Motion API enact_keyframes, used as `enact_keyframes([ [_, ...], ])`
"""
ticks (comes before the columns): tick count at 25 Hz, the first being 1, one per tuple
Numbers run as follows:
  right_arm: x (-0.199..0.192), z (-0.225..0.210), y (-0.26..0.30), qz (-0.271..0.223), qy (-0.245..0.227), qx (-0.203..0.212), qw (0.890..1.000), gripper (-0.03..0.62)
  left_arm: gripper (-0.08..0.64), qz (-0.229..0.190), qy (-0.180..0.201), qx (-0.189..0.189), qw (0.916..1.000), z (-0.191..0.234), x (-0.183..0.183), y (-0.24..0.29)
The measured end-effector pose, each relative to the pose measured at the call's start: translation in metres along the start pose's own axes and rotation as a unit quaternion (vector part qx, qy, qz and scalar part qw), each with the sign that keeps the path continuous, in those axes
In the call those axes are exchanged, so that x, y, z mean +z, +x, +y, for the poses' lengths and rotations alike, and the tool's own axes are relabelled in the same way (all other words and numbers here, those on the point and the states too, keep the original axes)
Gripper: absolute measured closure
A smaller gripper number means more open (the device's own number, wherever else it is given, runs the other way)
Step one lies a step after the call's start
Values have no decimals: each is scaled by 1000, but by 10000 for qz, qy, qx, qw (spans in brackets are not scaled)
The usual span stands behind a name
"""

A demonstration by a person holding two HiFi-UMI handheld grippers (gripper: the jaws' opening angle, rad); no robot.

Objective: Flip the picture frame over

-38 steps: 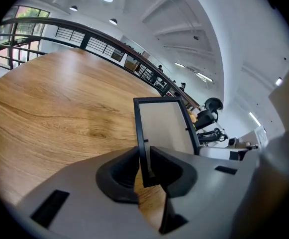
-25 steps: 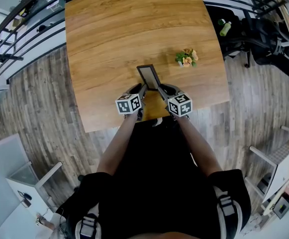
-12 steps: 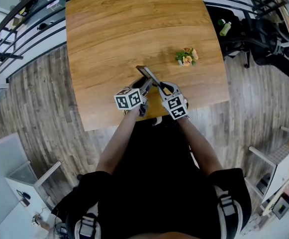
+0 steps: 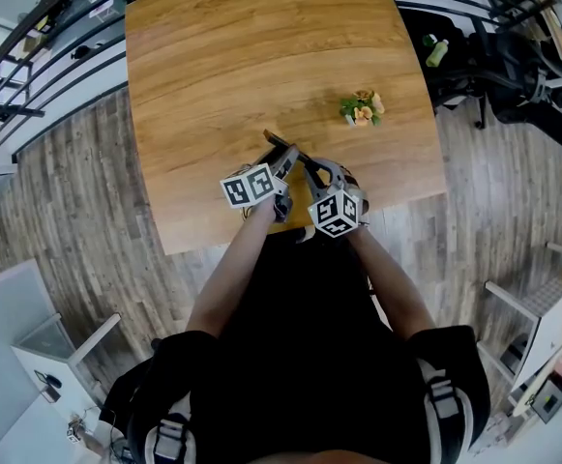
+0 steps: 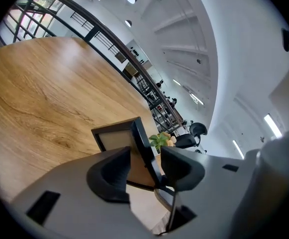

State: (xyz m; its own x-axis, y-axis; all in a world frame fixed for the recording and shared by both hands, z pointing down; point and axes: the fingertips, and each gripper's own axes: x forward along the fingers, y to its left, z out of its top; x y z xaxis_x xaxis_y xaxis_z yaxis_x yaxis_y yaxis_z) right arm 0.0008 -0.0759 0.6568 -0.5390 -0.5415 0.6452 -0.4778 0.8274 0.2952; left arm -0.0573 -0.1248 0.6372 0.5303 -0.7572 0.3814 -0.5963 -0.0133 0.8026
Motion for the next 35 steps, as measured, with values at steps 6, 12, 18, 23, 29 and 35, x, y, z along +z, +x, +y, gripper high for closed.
enact_keyframes([
  [6, -1, -1, -1, 105, -832, -280, 9961, 525, 353, -11, -589, 61, 9982, 8, 0, 3],
  [12, 0, -2, -2, 103, -1219, -486, 9913, 523, 410, -151, -974, 93, 9951, 14, 0, 4],
  [18, 3, 1, -3, -2, -1178, -567, 9914, 515, 442, -310, -948, -24, 9950, 11, 4, 1],
  [23, 3, 2, -1, -21, -1137, -553, 9920, 508, 459, -392, -879, -193, 9952, 5, 9, 3],
  [29, 1, 11, 1, -103, -895, -229, 9957, 500, 465, -369, -733, -290, 9962, 6, 8, 0],
  [35, 1, 18, -8, -450, -366, 276, 9979, 518, 466, -369, -501, -306, 9976, 16, 17, -12],
])
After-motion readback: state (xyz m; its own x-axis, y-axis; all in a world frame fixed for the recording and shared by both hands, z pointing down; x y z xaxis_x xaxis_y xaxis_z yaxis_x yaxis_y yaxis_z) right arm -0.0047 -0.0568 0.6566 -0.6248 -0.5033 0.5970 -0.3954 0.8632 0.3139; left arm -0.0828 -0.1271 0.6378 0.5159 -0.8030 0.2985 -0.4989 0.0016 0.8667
